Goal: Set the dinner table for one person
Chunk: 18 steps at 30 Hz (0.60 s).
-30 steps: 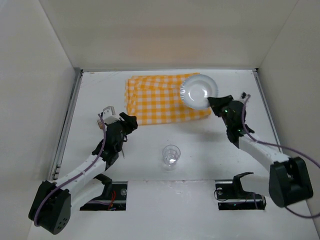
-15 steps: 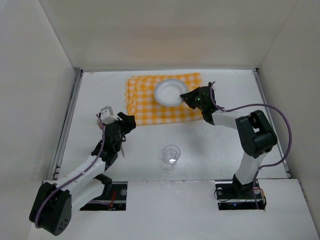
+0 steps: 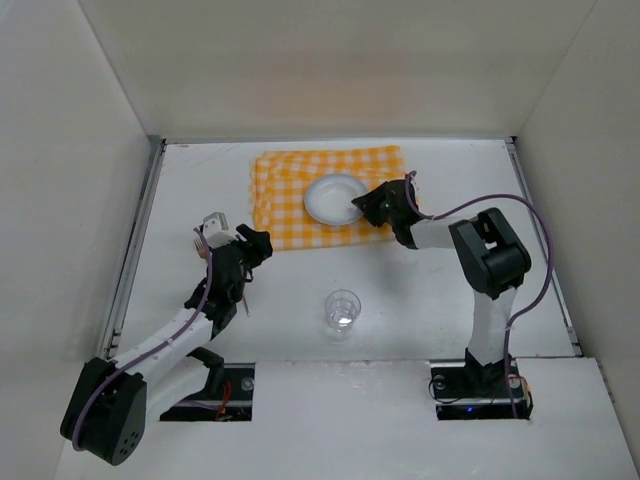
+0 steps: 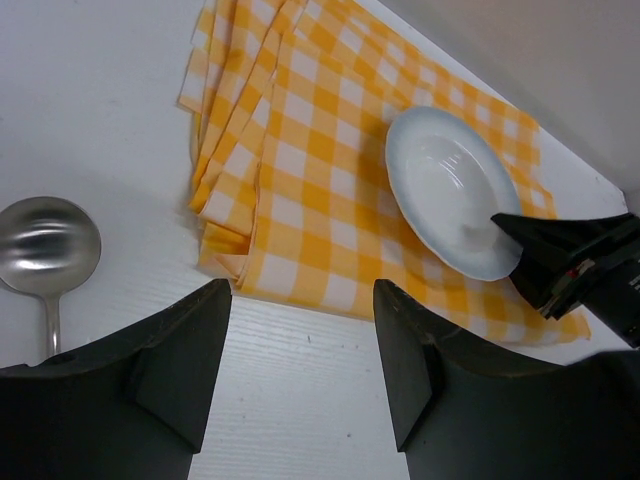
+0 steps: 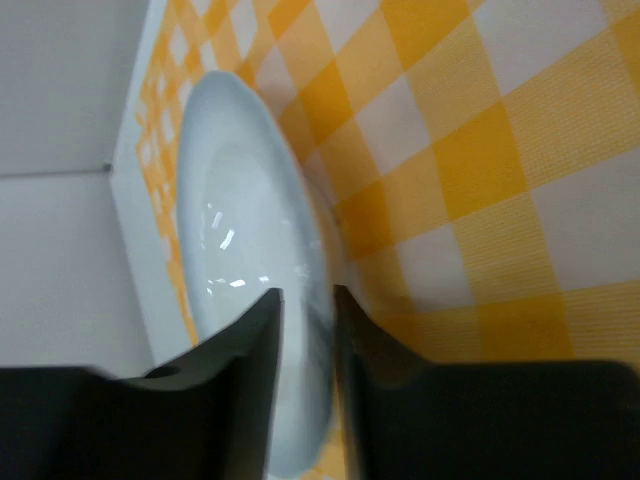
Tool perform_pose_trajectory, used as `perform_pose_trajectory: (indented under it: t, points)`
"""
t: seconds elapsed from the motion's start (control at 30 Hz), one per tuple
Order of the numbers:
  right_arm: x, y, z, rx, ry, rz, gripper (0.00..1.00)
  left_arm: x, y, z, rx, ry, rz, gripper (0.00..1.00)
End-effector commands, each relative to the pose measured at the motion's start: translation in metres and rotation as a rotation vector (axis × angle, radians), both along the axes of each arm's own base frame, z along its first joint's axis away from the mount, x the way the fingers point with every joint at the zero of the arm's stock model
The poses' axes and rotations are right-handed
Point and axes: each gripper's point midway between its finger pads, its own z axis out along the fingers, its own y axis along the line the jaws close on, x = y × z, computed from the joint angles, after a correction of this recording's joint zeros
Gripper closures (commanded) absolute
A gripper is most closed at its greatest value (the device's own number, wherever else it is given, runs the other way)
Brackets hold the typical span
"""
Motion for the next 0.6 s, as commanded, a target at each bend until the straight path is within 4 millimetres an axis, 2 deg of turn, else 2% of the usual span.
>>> perform_pose_trajectory:
  t: [0.0,0.07,0.1,0.17,0.33,0.47,0.53,0.57]
  points:
    - [0.012,0.011,0.057,0.054,-0.165,-0.005,0.53,0.004,0.000,0.010,-0.019,-0.049,0.007,0.43]
    - [0.005,0.006,0.062,0.011,-0.185,-0.014,0.34,0.004,0.001,0.012,-0.021,-0.054,0.010,0.43]
    - [0.001,0.003,0.066,-0.015,-0.192,-0.014,0.27,0.004,0.001,0.011,-0.020,-0.053,0.011,0.43]
    - [-0.008,-0.002,0.069,-0.077,-0.190,-0.005,0.22,0.003,0.003,0.013,-0.022,-0.057,0.018,0.43]
    - [-0.043,-0.027,0.069,-0.250,-0.190,0.001,0.18,0.002,0.005,0.014,-0.025,-0.060,0.023,0.43]
    - [-0.085,-0.044,0.076,-0.366,-0.217,0.045,0.19,0.002,0.004,0.014,-0.023,-0.053,0.020,0.43]
    - [-0.111,-0.045,0.085,-0.432,-0.246,0.104,0.26,0.003,0.003,0.012,-0.024,-0.046,0.021,0.44]
    - [-0.126,-0.044,0.090,-0.471,-0.262,0.144,0.33,0.003,0.003,0.012,-0.024,-0.044,0.019,0.44]
